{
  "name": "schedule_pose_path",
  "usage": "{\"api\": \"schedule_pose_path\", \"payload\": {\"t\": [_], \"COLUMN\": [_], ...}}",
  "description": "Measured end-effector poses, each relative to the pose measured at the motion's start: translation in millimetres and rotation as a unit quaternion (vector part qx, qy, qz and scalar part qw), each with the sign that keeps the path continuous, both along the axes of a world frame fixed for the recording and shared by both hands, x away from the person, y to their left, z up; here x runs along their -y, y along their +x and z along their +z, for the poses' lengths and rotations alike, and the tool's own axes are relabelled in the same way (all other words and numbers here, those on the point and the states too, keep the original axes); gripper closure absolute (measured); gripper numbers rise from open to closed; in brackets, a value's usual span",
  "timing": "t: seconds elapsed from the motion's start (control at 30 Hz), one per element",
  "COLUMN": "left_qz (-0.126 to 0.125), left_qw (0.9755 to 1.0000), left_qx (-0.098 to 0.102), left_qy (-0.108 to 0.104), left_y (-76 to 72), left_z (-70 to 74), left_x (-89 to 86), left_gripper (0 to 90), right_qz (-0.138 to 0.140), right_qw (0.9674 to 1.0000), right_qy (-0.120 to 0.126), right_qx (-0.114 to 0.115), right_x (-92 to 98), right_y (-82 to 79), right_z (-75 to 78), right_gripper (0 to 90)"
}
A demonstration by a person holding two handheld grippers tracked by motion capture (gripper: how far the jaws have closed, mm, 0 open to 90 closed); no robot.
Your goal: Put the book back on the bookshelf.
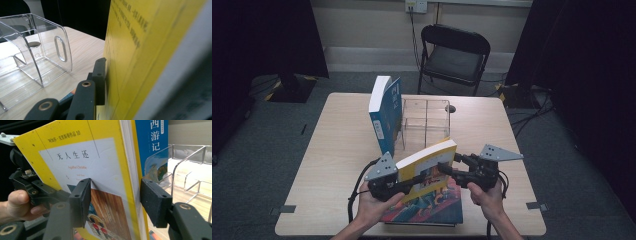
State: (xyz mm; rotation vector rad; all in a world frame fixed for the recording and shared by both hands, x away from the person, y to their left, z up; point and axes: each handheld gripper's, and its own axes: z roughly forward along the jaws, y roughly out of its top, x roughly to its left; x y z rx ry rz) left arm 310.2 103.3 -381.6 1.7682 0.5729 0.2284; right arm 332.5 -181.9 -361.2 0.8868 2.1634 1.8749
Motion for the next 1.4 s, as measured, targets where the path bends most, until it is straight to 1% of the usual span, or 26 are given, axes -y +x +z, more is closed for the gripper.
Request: {"api": "schedule_pose_path", "payload": {"t": [0.03, 0.13, 0.2, 0.27, 0.33, 0.37, 0.4, 0.43, 0.5, 0.57, 0.67, 0.77, 0.83, 0.9, 1.0, 1.07, 1.17, 1.2, 1.23, 1.27, 1.33, 1.37, 1.4], "left_qz": [0.0, 0.001, -0.002, -0.001, 0.0, 0.002, 0.005, 0.005, 0.011, 0.022, 0.026, 0.024, 0.022, 0.024, 0.028, 0.032, 0.035, 0.037, 0.035, 0.035, 0.031, 0.034, 0.035], "left_qw": [1.0, 1.0, 1.0, 1.0, 1.0, 1.0, 0.9999, 0.9999, 0.9998, 0.9995, 0.9992, 0.9993, 0.9994, 0.9994, 0.9992, 0.9992, 0.9992, 0.999, 0.9991, 0.9992, 0.9993, 0.9992, 0.9992], "left_qx": [0.001, 0.002, 0.0, -0.002, -0.002, 0.0, 0.007, 0.007, 0.014, 0.023, 0.029, 0.028, 0.026, 0.026, 0.025, 0.021, 0.018, 0.022, 0.02, 0.022, 0.018, 0.019, 0.019], "left_qy": [0.002, 0.007, 0.007, 0.009, 0.009, 0.009, 0.011, 0.011, 0.006, 0.009, 0.005, 0.003, -0.003, -0.003, -0.013, -0.015, -0.011, -0.007, -0.008, -0.004, -0.004, -0.004, 0.001], "left_y": [-0.2, 1.0, 2.9, 4.0, 5.2, 5.0, 4.3, 3.8, 1.5, -1.1, -2.3, -1.9, -0.7, 0.9, 3.5, 4.1, 3.0, 2.2, 1.5, 1.0, 0.9, 0.6, 0.4], "left_z": [0.2, 1.2, 2.2, 3.2, 2.9, 2.5, 2.0, 1.5, -0.1, -0.9, -2.5, -2.9, -3.6, -3.9, -4.2, -4.1, -2.8, -2.3, -1.6, -0.7, -0.1, 0.3, 1.3], "left_x": [-0.1, 0.0, 0.1, -0.2, -1.2, -1.4, -1.2, -1.5, -0.4, 0.9, 1.7, 1.8, 2.1, 2.5, 3.8, 3.7, 4.5, 5.5, 6.6, 6.8, 7.0, 6.9, 5.9], "left_gripper": [71.6, 72.6, 73.1, 73.9, 74.0, 74.0, 74.0, 74.2, 74.0, 73.9, 73.9, 73.8, 73.7, 73.6, 73.3, 73.0, 74.6, 75.0, 75.3, 75.4, 75.5, 75.6, 75.6], "right_qz": [0.001, 0.006, 0.003, 0.002, 0.003, 0.002, 0.003, 0.004, 0.01, 0.006, 0.004, 0.003, 0.002, 0.002, 0.001, 0.001, 0.001, 0.0, -0.001, -0.001, 0.0, 0.003, 0.004], "right_qw": [1.0, 1.0, 1.0, 1.0, 0.9999, 0.9999, 0.9999, 0.9999, 0.9999, 0.9999, 0.9998, 0.9998, 0.9998, 0.9998, 0.9998, 0.9998, 0.9998, 0.9998, 0.9998, 0.9997, 0.9998, 0.9998, 0.9998], "right_qy": [0.0, -0.002, -0.006, -0.006, -0.007, -0.007, -0.007, -0.006, -0.006, -0.01, -0.013, -0.014, -0.015, -0.015, -0.016, -0.016, -0.017, -0.017, -0.017, -0.019, -0.018, -0.016, -0.017], "right_qx": [0.0, 0.001, 0.004, 0.004, 0.009, 0.01, 0.01, 0.009, 0.01, 0.012, 0.012, 0.013, 0.013, 0.013, 0.013, 0.013, 0.013, 0.013, 0.013, 0.014, 0.013, 0.013, 0.013], "right_x": [0.2, -0.4, -1.7, -2.2, -3.2, -3.7, -4.2, -5.3, -7.2, -10.1, -10.1, -9.1, -9.1, -9.3, -9.6, -9.2, -9.3, -9.3, -9.2, -8.8, -7.6, -6.8, -6.2], "right_y": [0.2, 1.5, 2.9, 5.6, 8.3, 9.4, 10.7, 11.8, 12.3, 11.4, 10.6, 9.7, 9.6, 10.0, 10.4, 10.3, 10.1, 10.0, 10.0, 9.8, 9.9, 10.0, 10.0], "right_z": [-0.1, 0.5, 1.6, 3.1, 4.9, 5.7, 6.2, 6.3, 5.7, 5.2, 5.9, 6.1, 6.1, 6.2, 6.1, 6.1, 6.3, 6.4, 6.6, 6.6, 6.4, 6.2, 5.7], "right_gripper": [43.8, 38.8, 36.2, 35.1, 34.3, 34.3, 34.3, 34.8, 35.6, 35.1, 36.2, 37.2, 37.3, 37.8, 37.8, 37.8, 37.9, 37.8, 37.5, 37.5, 37.3, 36.9, 34.5]}}
